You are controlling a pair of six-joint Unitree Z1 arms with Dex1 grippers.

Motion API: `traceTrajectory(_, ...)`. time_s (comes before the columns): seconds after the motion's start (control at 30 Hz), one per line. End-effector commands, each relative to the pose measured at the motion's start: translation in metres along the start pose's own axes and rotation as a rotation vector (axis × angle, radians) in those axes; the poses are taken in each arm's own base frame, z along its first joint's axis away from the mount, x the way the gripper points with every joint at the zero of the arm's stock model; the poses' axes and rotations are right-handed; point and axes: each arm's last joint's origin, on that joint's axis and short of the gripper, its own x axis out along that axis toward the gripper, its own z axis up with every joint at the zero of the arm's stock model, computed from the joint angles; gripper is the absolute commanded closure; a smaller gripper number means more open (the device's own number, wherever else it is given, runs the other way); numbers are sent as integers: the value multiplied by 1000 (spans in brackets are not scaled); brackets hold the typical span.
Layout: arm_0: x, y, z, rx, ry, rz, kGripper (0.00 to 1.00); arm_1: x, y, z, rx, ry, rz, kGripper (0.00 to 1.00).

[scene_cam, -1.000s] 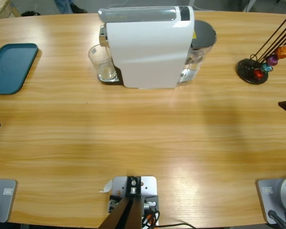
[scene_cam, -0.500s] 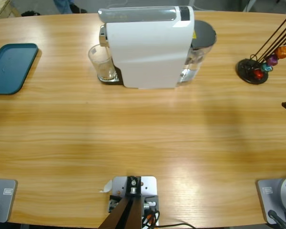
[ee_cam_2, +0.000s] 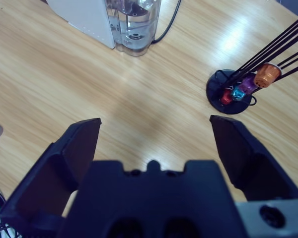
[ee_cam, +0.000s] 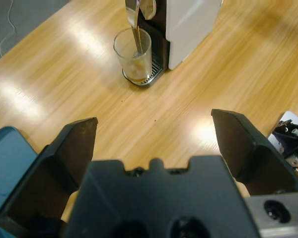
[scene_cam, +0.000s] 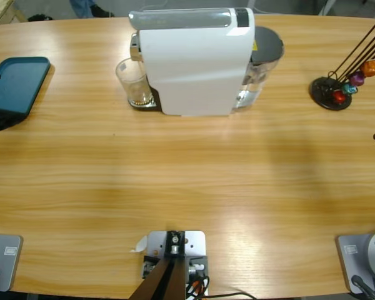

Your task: Pour coffee

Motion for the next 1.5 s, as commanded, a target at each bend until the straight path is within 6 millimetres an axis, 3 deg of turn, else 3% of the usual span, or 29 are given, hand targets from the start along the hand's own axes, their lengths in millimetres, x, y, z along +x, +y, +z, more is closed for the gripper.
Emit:
traceTrajectory(0.03, 18, 4, 8, 2, 31, -18, 9, 3, 0, -10, 6, 14, -14, 0)
traceTrajectory(0.27, 17, 14, 3, -39, 31, 41, 18, 7, 1, -7, 3, 36, -14, 0)
traceTrajectory(0.53, 32, 11, -23, -9, 42, 44, 9, 6, 0, -8, 5, 26, -14, 0)
traceTrajectory(1.5, 56, 12, -27, 40, 53, 25, 9, 19, 2, 2, -2, 92, -13, 0)
